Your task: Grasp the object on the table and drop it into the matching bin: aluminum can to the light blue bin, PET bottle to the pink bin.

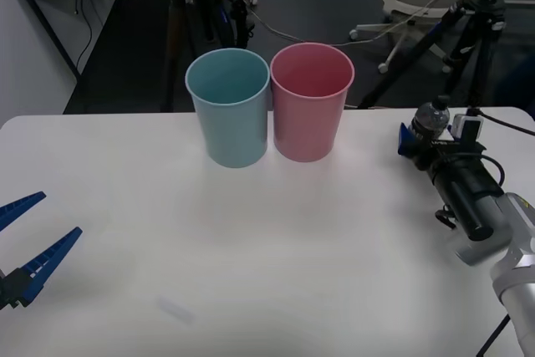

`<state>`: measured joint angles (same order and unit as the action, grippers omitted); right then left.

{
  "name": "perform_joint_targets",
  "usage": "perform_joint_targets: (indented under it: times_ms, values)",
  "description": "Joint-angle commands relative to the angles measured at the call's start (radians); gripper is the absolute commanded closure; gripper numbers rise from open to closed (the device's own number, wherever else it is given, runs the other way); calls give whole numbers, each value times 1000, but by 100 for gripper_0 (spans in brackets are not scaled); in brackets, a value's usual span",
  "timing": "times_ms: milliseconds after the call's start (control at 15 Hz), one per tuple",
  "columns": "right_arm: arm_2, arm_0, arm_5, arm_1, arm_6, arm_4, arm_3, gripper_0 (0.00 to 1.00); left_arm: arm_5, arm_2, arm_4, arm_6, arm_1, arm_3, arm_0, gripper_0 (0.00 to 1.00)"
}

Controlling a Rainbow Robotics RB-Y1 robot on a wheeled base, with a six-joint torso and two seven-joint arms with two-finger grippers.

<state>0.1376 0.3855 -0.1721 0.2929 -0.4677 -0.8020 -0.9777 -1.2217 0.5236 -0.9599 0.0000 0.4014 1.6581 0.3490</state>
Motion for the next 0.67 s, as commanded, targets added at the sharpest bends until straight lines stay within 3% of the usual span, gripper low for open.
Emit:
perform_joint_targets:
  times_ms: [67, 267, 667]
  values:
    - [2, 27, 14, 0, -6, 0, 33, 0, 0, 0, 0, 0, 0, 0, 0, 0]
    - [34, 92, -9, 0, -19, -2, 123, 0, 0, 0, 0, 0, 0, 0, 0, 0]
    - [34, 127, -3, 2, -20, -2, 154, 0, 0, 0, 0, 0, 0, 0, 0, 0]
